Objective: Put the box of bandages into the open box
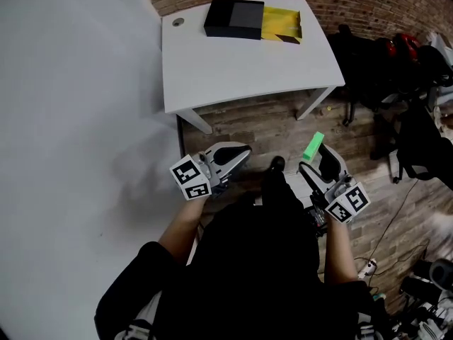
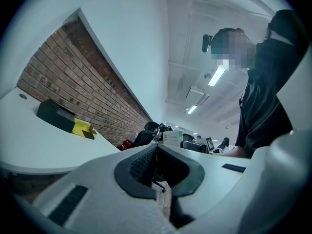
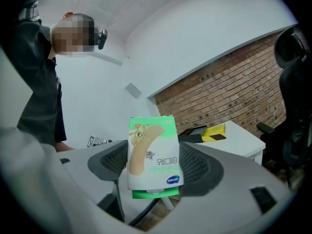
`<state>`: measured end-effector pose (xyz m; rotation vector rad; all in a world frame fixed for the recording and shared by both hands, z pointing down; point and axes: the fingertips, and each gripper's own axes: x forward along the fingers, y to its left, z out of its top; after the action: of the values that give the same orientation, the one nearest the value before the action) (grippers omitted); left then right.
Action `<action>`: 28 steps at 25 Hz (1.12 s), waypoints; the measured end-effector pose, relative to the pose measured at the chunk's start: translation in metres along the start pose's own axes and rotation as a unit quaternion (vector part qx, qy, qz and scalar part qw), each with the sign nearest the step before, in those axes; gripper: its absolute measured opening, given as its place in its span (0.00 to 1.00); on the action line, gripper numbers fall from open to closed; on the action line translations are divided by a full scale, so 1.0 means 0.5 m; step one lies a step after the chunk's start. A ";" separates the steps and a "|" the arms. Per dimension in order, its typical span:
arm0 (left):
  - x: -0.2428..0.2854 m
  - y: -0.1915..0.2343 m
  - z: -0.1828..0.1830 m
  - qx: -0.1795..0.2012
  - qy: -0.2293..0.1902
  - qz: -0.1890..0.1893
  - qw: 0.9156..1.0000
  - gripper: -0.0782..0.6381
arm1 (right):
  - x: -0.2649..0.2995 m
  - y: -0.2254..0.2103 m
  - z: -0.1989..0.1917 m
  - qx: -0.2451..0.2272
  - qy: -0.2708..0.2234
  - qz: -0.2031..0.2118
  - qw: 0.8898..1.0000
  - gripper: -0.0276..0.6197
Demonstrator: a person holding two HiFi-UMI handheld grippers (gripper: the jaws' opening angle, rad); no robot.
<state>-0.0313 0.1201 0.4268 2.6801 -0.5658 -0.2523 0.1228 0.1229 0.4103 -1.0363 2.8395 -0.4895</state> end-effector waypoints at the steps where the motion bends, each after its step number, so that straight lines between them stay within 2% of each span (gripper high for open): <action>1: 0.008 0.013 0.005 0.001 0.000 0.003 1.000 0.13 | 0.008 -0.015 0.003 0.001 0.000 0.003 1.000 0.55; 18: 0.246 0.209 0.127 0.008 0.018 0.035 0.999 0.13 | 0.112 -0.311 0.134 0.014 0.013 0.034 0.999 0.55; 28: 0.338 0.284 0.150 0.017 0.019 0.045 0.999 0.13 | 0.146 -0.432 0.151 0.018 0.017 0.045 0.999 0.55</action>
<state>0.0526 -0.0958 0.4008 2.6773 -0.6816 -0.1689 0.2132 -0.0996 0.4110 -0.8974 2.8797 -0.5544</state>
